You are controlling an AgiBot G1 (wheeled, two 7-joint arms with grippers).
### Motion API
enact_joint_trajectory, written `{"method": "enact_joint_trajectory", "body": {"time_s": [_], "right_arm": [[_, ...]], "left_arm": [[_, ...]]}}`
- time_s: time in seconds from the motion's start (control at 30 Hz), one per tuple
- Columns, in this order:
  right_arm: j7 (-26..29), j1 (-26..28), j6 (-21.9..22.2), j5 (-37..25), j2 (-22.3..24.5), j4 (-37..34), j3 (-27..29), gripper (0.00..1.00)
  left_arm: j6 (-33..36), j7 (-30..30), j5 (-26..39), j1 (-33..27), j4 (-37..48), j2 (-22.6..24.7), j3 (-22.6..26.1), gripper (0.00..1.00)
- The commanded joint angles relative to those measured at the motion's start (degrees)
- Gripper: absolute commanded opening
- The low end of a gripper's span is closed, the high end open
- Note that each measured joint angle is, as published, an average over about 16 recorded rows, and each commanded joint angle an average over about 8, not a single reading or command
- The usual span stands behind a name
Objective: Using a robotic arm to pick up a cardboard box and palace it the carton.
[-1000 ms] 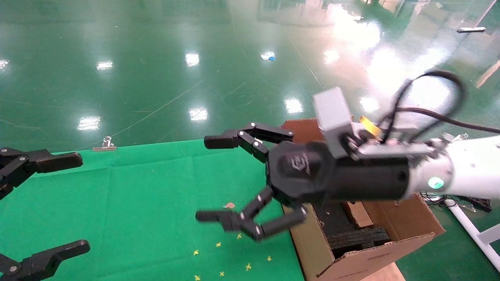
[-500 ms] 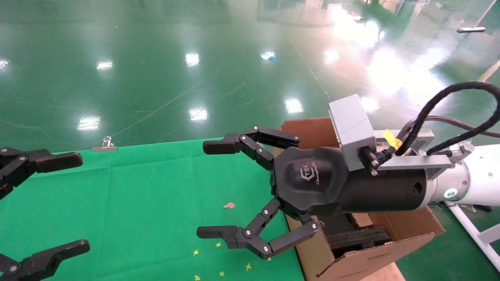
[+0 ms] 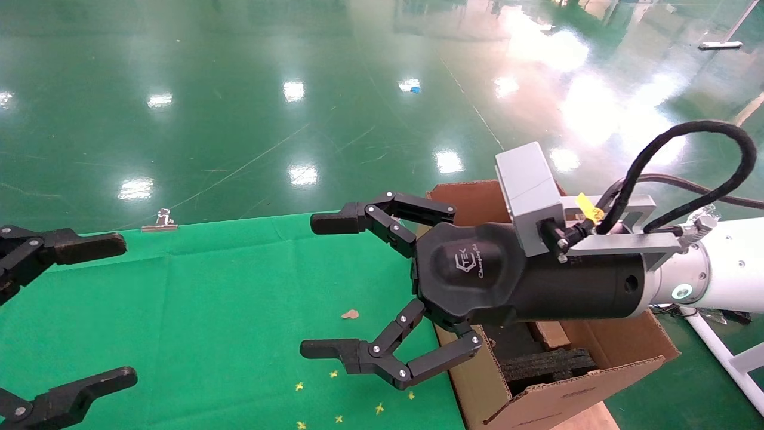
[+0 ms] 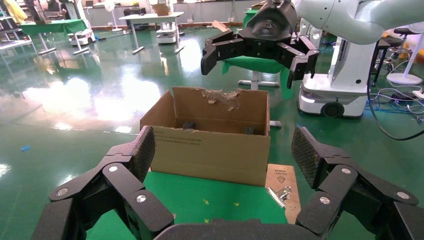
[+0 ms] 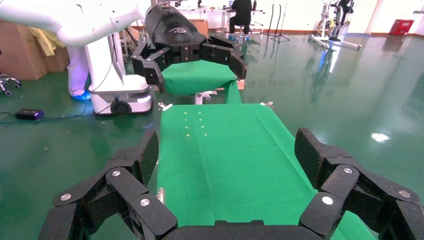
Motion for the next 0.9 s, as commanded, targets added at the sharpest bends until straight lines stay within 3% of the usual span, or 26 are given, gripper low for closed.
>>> {"method": "enact_joint_trajectory", "body": {"time_s": [0.03,0.9], "right_arm": [[0.0,0.1,0.0,-0.1,0.0,-0.1,-0.1,1.00],[0.1,0.4,0.1,-0.2,-0.1,-0.4,-0.5,1.00]], "left_arm": [[0.0,0.0,0.0,0.0,0.0,0.0,0.0,1.00],[0.0,0.0,0.0,0.0,0.0,0.0,0.0,1.00]]}}
